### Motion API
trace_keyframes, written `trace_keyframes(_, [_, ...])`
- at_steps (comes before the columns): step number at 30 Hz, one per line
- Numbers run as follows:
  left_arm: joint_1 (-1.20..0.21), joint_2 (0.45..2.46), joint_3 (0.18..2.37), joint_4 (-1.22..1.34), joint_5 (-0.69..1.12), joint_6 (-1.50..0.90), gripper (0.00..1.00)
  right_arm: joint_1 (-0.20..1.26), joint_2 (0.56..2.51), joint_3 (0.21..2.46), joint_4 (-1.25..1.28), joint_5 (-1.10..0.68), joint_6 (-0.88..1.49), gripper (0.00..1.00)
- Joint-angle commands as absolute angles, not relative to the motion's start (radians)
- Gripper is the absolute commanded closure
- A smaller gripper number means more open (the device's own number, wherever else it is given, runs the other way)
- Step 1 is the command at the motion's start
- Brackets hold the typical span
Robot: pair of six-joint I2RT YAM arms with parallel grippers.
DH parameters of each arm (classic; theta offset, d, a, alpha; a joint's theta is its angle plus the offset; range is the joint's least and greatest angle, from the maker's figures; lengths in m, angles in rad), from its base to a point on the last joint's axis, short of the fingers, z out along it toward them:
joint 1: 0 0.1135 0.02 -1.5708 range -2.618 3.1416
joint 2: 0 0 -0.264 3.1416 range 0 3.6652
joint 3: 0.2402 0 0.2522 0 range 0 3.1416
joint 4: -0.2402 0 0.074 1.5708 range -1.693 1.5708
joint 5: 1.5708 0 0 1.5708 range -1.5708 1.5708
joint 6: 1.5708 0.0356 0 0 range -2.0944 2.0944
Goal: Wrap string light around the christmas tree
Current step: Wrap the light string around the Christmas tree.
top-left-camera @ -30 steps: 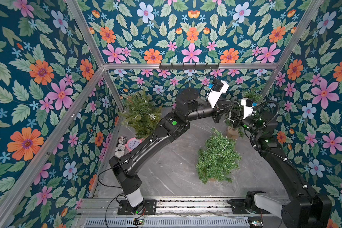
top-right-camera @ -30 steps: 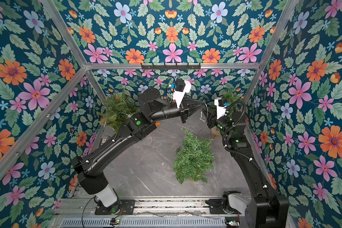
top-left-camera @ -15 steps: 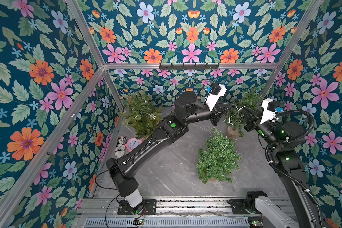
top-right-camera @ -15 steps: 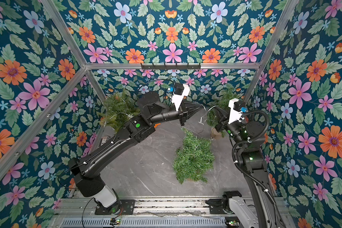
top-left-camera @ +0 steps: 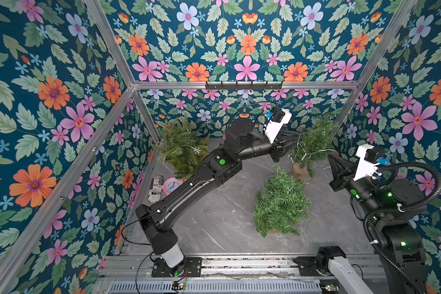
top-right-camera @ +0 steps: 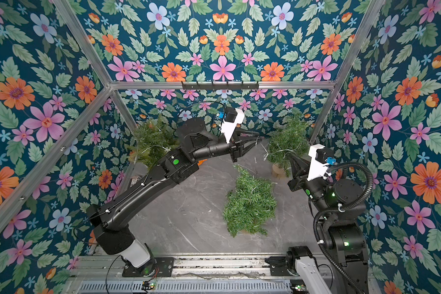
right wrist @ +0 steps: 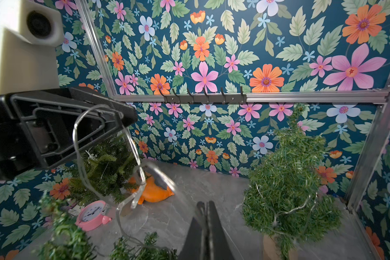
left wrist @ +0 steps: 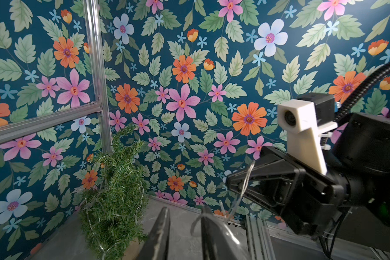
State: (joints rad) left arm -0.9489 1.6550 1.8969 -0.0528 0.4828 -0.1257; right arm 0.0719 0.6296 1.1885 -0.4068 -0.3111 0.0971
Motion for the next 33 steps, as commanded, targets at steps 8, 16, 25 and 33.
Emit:
trace_keyframes(8, [-0.953, 1.619, 1.859, -0.062, 0.388, -0.081, 0.34, 0.073, 0.614, 1.233, -0.573, -0.299, 0.038, 1.00])
trace_keyframes(16, [-0.953, 1.548, 1.784, -0.064, 0.338, -0.029, 0.00, 0.072, 0.576, 1.278, -0.681, -0.291, 0.045, 1.00])
trace_keyframes(25, [-0.953, 1.511, 1.751, -0.117, 0.229, 0.077, 0.23, 0.072, 0.539, 1.354, -0.729, -0.365, 0.091, 1.00])
trace_keyframes(33, [-0.954, 1.516, 1.745, -0.116, 0.252, 0.089, 0.39, 0.072, 0.533, 1.399, -0.746, -0.431, 0.119, 1.00])
